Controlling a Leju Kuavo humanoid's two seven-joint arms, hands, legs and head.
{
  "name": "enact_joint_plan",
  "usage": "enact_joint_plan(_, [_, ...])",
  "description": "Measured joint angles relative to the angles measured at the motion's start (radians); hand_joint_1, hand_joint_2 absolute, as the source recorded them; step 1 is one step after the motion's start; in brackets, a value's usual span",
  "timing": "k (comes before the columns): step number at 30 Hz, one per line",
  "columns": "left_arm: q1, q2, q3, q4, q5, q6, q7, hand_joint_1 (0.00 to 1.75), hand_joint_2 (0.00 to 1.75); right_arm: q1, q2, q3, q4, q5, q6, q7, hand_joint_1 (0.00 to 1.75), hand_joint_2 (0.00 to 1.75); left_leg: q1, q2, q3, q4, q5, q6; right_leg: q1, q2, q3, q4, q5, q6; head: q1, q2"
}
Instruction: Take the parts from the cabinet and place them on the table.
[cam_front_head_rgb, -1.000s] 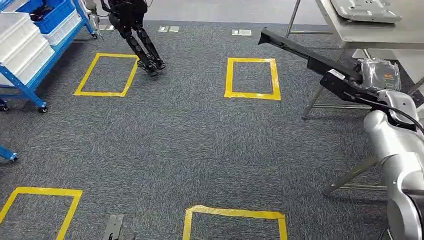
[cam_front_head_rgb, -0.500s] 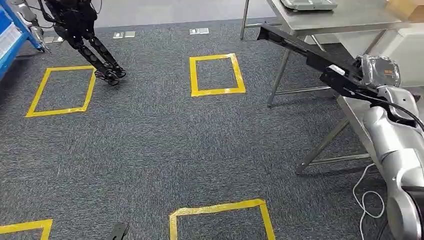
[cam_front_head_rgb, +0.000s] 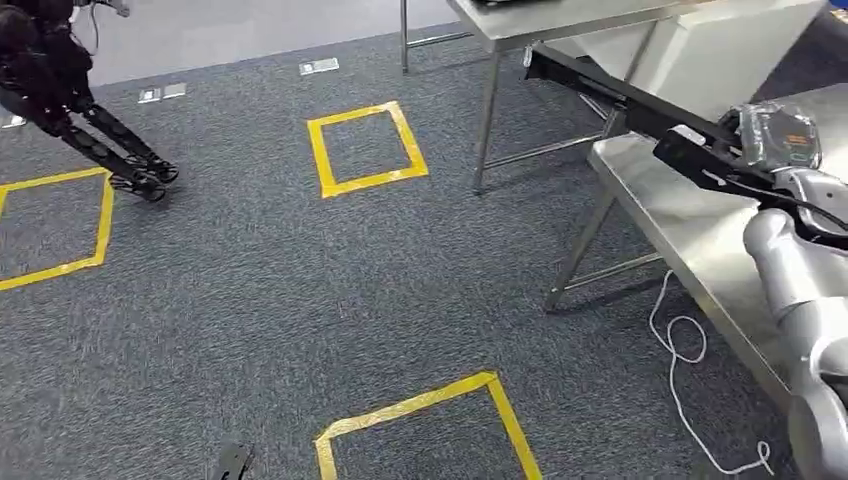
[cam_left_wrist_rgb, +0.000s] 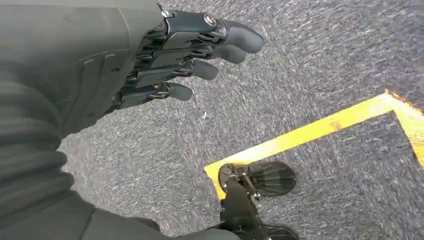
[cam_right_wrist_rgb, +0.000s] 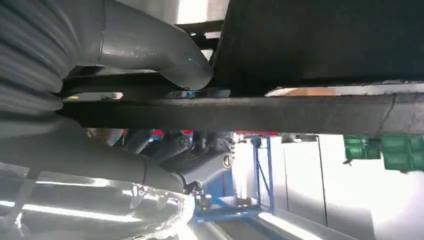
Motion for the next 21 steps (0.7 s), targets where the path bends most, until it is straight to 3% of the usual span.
enact_joint_plan(1, [-0.001, 0.001, 0.000, 0.000, 0.000, 0.001, -0.001, 0.00, 1.75, -0.002, 0.001, 0.000, 0.000, 0.002, 0.002, 0.002, 1.75, 1.75, 0.008, -0.021, -0.007, 0.011, -0.009, -0.010, -0.016, 0.013, 0.001, -0.001, 0.002, -0.007, -0.001, 0.000])
enact_joint_plan(2, [-0.001, 0.004, 0.000, 0.000, 0.000, 0.003, -0.001, 0.00, 1.75, -0.008, 0.003, 0.001, 0.000, 0.003, 0.003, 0.003, 1.75, 1.75, 0.014, -0.076, -0.016, 0.041, -0.034, -0.015, -0.013, 0.025, -0.001, -0.001, 0.004, -0.009, -0.004, 0.000])
enact_joint_plan(3, [0.002, 0.004, 0.000, 0.000, 0.000, 0.003, -0.002, 0.00, 1.75, -0.016, 0.012, 0.003, 0.000, 0.006, 0.006, 0.008, 1.75, 1.75, 0.017, -0.115, -0.045, 0.106, -0.076, -0.018, -0.012, 0.033, -0.001, -0.001, 0.007, -0.022, -0.004, 0.000])
enact_joint_plan(4, [0.010, 0.004, 0.000, 0.000, 0.000, 0.003, -0.001, 0.00, 1.75, -0.026, 0.021, 0.004, 0.000, 0.010, 0.011, 0.018, 1.75, 1.75, 0.017, -0.138, -0.089, 0.206, -0.124, -0.020, -0.009, 0.051, -0.003, -0.001, 0.008, -0.031, -0.004, 0.000])
enact_joint_plan(5, [0.014, 0.004, 0.000, 0.001, -0.001, 0.003, -0.001, 0.00, 1.75, -0.031, 0.027, 0.008, 0.000, 0.011, 0.012, 0.024, 1.75, 1.75, 0.018, -0.146, -0.123, 0.277, -0.151, -0.021, -0.005, 0.068, -0.004, 0.000, 0.010, -0.034, -0.005, 0.000])
enact_joint_plan(6, [0.016, 0.005, 0.000, 0.002, -0.002, 0.003, -0.001, 0.00, 1.75, -0.032, 0.032, 0.010, 0.000, 0.012, 0.012, 0.027, 1.75, 1.75, 0.018, -0.149, -0.144, 0.319, -0.158, -0.019, -0.002, 0.084, -0.004, 0.000, 0.010, -0.034, -0.005, 0.000])
enact_joint_plan(7, [0.016, 0.005, 0.000, 0.003, -0.004, 0.003, -0.001, 0.00, 1.75, -0.032, 0.031, 0.011, 0.001, 0.013, 0.012, 0.028, 1.75, 1.75, 0.018, -0.152, -0.145, 0.313, -0.141, -0.015, 0.000, 0.099, -0.004, 0.002, 0.010, -0.034, -0.004, 0.000])
enact_joint_plan(8, [0.015, 0.005, 0.000, 0.003, -0.006, 0.003, -0.001, 0.00, 1.75, -0.032, 0.028, 0.012, 0.002, 0.015, 0.011, 0.029, 1.75, 1.75, 0.018, -0.156, -0.123, 0.259, -0.101, -0.011, 0.001, 0.113, -0.004, 0.005, 0.010, -0.034, -0.005, 0.000])
enact_joint_plan(9, [0.016, 0.005, 0.000, 0.004, -0.006, 0.003, -0.002, 0.00, 1.75, -0.033, 0.027, 0.013, 0.002, 0.016, 0.011, 0.029, 1.75, 1.75, 0.019, -0.166, -0.079, 0.169, -0.049, -0.006, 0.001, 0.126, -0.004, 0.009, 0.010, -0.034, -0.004, 0.000])
enact_joint_plan(10, [0.016, 0.006, 0.000, 0.004, -0.006, 0.003, -0.001, 0.00, 1.75, -0.035, 0.027, 0.013, 0.002, 0.017, 0.011, 0.030, 1.75, 1.75, 0.021, -0.189, -0.041, 0.089, -0.009, -0.003, 0.000, 0.139, -0.004, 0.012, 0.010, -0.034, -0.004, 0.000])
enact_joint_plan(11, [0.016, 0.007, 0.000, 0.005, -0.007, 0.003, -0.002, 0.00, 1.75, -0.036, 0.028, 0.013, 0.002, 0.016, 0.011, 0.031, 1.75, 1.75, 0.026, -0.241, -0.019, 0.043, -0.006, 0.001, 0.000, 0.148, -0.008, 0.012, 0.010, -0.033, -0.004, 0.000])
enact_joint_plan(12, [0.017, 0.006, 0.000, 0.005, -0.008, 0.003, -0.002, 0.00, 1.75, -0.041, 0.028, 0.013, 0.002, 0.017, 0.011, 0.033, 1.75, 1.75, 0.026, -0.243, -0.019, 0.031, -0.006, -0.001, 0.007, 0.159, -0.015, 0.017, 0.013, -0.028, 0.000, 0.000])
enact_joint_plan(13, [0.017, 0.007, 0.000, 0.005, -0.008, 0.003, -0.001, 0.00, 1.75, -0.042, 0.027, 0.015, 0.002, 0.017, 0.011, 0.033, 1.75, 1.75, 0.020, -0.225, -0.019, 0.035, -0.006, 0.000, 0.003, 0.172, -0.023, 0.013, 0.018, -0.020, -0.006, 0.000])
enact_joint_plan(14, [0.016, 0.007, 0.000, 0.005, -0.008, 0.003, -0.002, 0.00, 1.75, -0.040, 0.025, 0.015, 0.002, 0.017, 0.011, 0.034, 1.75, 1.75, 0.017, -0.218, -0.019, 0.035, -0.005, 0.003, -0.004, 0.183, -0.025, 0.011, 0.021, -0.016, -0.004, 0.000])
enact_joint_plan(15, [0.015, 0.007, 0.000, 0.005, -0.008, 0.003, -0.002, 0.00, 1.75, -0.039, 0.019, 0.016, 0.002, 0.017, 0.011, 0.033, 1.75, 1.75, 0.015, -0.203, -0.017, 0.026, 0.001, 0.009, -0.003, 0.197, -0.028, 0.003, 0.028, -0.006, -0.004, 0.000])
enact_joint_plan(16, [0.013, 0.003, 0.000, 0.005, -0.008, 0.003, -0.002, 0.00, 1.75, -0.040, 0.011, 0.017, 0.003, 0.018, 0.010, 0.034, 1.75, 1.75, 0.026, -0.188, -0.012, 0.006, 0.013, 0.019, 0.007, 0.173, -0.039, 0.010, 0.025, -0.006, -0.003, 0.000])
enact_joint_plan(17, [0.011, 0.004, 0.000, 0.005, -0.009, 0.003, -0.002, 0.00, 1.75, -0.044, 0.006, 0.018, 0.003, 0.019, 0.010, 0.035, 1.75, 1.75, 0.021, -0.179, -0.009, -0.002, 0.020, 0.024, 0.007, 0.112, -0.055, 0.031, 0.010, -0.009, -0.002, 0.000])
enact_joint_plan(18, [0.012, 0.005, 0.000, 0.005, -0.010, 0.003, -0.005, 0.00, 1.75, -0.048, 0.005, 0.018, 0.003, 0.019, 0.010, 0.038, 1.75, 1.75, 0.019, -0.168, -0.011, -0.004, 0.024, 0.029, 0.007, 0.071, -0.084, 0.098, -0.027, -0.014, 0.005, 0.000])
enact_joint_plan(20, [0.018, 0.005, 0.001, 0.005, -0.009, 0.003, -0.017, 0.00, 1.75, -0.049, 0.002, 0.020, 0.005, 0.028, 0.013, 0.049, 1.75, 1.75, 0.018, -0.137, -0.017, -0.004, 0.023, 0.029, 0.002, 0.055, -0.167, 0.277, -0.098, -0.016, 0.004, 0.000])
enact_joint_plan(21, [0.020, 0.005, 0.001, 0.005, -0.008, 0.005, -0.031, 0.00, 1.75, -0.048, -0.003, 0.021, 0.009, 0.032, 0.017, 0.057, 1.75, 1.75, 0.018, -0.123, -0.020, -0.004, 0.024, 0.029, -0.002, 0.054, -0.194, 0.340, -0.115, -0.008, 0.005, 0.000])
